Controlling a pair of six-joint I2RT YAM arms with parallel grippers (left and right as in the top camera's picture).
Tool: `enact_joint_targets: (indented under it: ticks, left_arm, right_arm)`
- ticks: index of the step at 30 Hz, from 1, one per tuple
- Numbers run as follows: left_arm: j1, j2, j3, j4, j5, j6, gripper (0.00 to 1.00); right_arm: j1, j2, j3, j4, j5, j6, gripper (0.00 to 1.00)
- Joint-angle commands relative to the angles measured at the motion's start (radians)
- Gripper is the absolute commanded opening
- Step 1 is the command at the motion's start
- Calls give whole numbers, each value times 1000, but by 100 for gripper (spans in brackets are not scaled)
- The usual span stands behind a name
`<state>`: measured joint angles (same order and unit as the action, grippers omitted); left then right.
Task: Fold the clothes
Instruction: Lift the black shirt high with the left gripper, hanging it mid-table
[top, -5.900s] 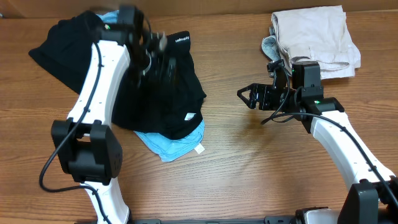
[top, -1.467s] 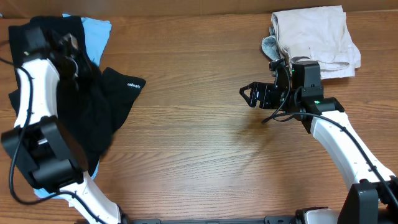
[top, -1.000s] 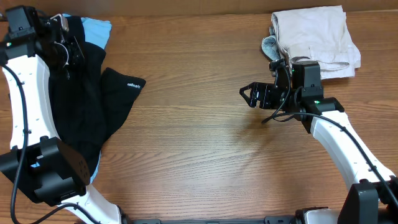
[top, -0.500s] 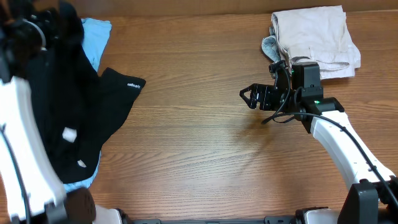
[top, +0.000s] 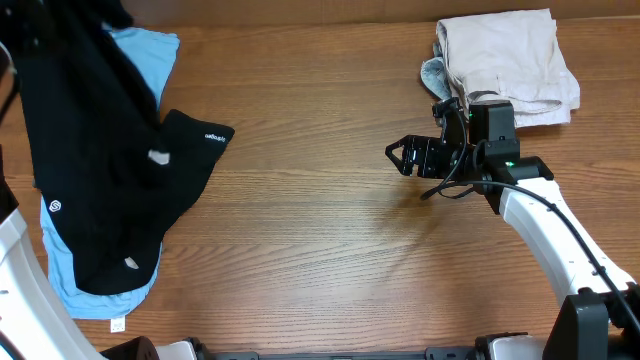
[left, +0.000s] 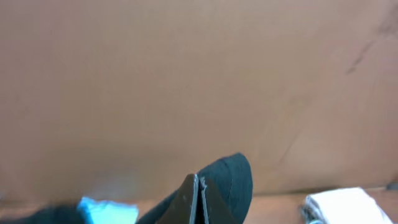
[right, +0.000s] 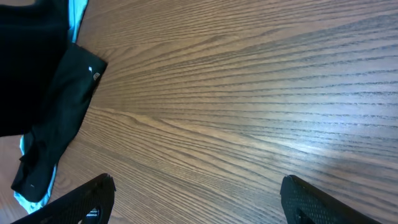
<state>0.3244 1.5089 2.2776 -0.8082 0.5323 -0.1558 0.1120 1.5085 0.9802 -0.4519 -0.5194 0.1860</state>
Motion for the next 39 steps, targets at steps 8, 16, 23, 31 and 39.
enact_joint_targets:
  ticks: [8, 16, 23, 31, 39]
  left_arm:
    - [-222, 19, 26, 339, 136, -175, 4]
    - [-459, 42, 26, 459, 15, -178, 4]
    - [-593, 82, 26, 579, -107, -178, 4]
    - [-654, 142, 26, 605, -120, -184, 4]
    - [-657, 144, 26, 598, -121, -185, 4]
  right_arm:
    - [2, -5, 21, 6, -48, -1, 89]
    - [1, -10, 22, 53, -137, -5, 88]
    - [2, -11, 22, 53, -279, -37, 84]
    - [6, -16, 22, 54, -328, -147, 86]
    - [6, -16, 22, 87, -328, -157, 86]
